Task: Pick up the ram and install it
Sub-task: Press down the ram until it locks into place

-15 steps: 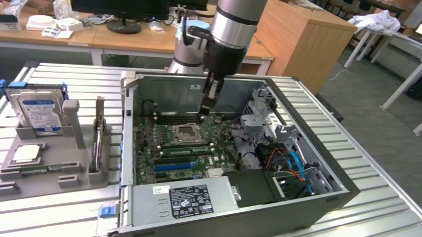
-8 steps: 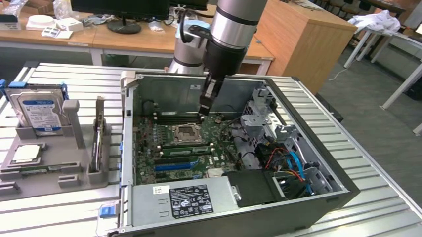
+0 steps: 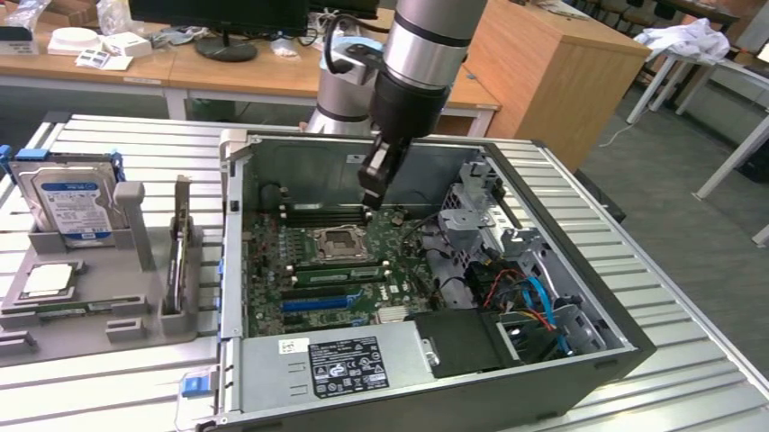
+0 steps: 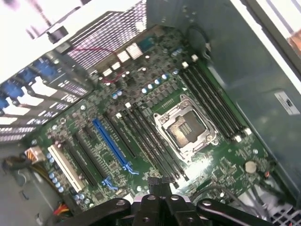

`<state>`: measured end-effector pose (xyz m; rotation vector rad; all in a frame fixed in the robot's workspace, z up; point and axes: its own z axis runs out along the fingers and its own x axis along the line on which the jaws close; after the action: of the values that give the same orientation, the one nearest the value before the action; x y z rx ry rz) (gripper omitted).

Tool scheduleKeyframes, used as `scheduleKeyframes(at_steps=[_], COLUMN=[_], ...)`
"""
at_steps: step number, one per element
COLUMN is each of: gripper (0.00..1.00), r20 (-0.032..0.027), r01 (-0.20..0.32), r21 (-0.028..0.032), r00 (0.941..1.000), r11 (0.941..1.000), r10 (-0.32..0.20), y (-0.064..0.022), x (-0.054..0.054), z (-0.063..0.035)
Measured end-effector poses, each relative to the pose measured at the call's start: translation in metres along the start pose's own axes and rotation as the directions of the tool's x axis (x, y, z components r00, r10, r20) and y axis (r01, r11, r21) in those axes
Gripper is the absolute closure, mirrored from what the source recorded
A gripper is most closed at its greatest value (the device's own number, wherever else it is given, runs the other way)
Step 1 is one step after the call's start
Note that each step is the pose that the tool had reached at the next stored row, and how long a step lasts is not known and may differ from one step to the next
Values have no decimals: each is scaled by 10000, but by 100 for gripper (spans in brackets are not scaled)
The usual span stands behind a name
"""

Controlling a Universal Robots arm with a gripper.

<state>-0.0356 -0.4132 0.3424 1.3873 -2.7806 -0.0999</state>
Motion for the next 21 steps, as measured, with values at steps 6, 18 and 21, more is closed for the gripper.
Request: scheduleKeyframes(at_steps=[6, 18, 21], gripper=[90, 90, 90], r20=[71, 215, 249], r01=[-991, -2978, -3455], r21=[-3, -33, -44], r00=[9950, 9544, 9381], r11=[9951, 9546, 9384], r10=[991, 2978, 3455], y=[0, 0, 0], x=[0, 0, 0], z=[1, 3, 4])
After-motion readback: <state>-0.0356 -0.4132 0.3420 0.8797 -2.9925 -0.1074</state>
